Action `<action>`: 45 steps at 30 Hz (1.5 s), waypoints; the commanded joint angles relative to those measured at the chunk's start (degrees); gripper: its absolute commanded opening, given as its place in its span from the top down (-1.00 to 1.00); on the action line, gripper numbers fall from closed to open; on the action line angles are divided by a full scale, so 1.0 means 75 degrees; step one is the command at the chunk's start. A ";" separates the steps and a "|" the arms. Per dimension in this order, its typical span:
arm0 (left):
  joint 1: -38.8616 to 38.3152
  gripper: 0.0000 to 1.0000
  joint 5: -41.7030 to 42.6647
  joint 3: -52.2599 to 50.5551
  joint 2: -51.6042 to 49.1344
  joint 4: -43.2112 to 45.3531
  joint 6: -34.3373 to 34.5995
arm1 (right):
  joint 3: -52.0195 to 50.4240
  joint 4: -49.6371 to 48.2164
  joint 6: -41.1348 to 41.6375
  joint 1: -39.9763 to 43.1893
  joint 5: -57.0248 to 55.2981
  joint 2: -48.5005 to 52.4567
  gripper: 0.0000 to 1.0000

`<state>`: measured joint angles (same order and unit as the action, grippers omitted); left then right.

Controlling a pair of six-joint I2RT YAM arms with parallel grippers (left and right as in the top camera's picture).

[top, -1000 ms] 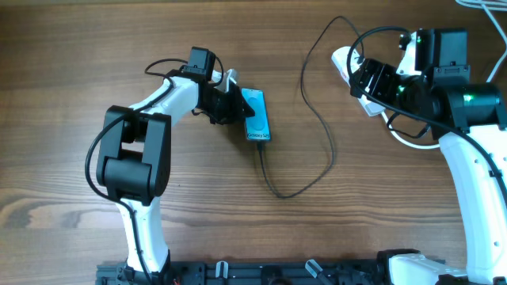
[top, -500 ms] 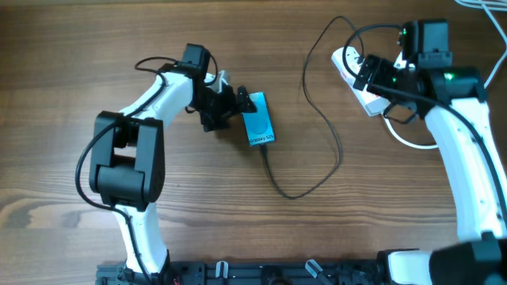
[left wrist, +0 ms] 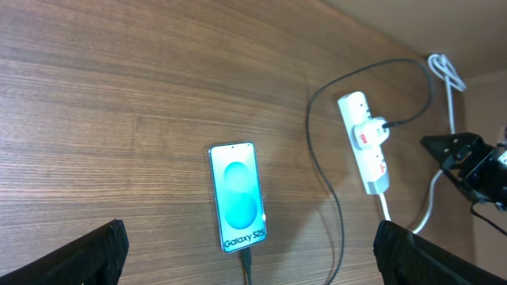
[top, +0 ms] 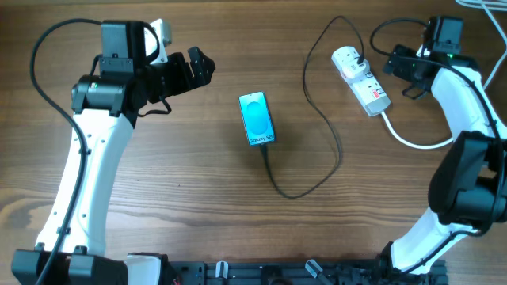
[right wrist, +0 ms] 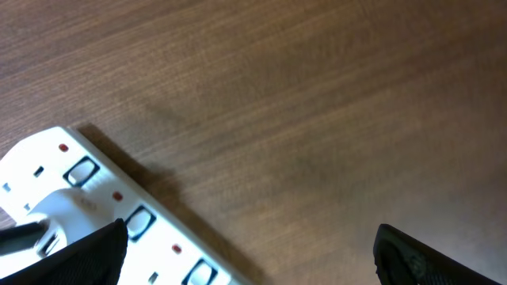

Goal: Plug charger to phone and switch on socket
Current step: 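Move the right gripper over the power strip switches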

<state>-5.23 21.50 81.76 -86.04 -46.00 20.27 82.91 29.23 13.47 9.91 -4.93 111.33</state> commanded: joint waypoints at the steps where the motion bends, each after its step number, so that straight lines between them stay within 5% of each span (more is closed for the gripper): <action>1: -0.0015 -1.00 -0.0224 -0.0035 -0.0114 0.0006 -0.0015 | 0.0029 -0.0291 -0.0988 -0.0038 0.0385 0.0364 -1.00; 12: -0.0015 -1.00 -0.0224 -0.0035 -0.0117 0.0009 -0.0015 | 0.0029 -0.0697 -0.1183 -0.0012 0.1046 0.1483 -0.99; 45: -0.0015 -1.00 -0.0224 -0.0035 -0.0117 0.0009 -0.0015 | 0.0029 -0.0449 -0.0988 -0.0047 0.2221 0.1993 -0.99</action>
<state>-5.23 20.80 81.71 -86.48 -46.09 20.27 83.94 23.75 6.59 10.63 9.02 122.63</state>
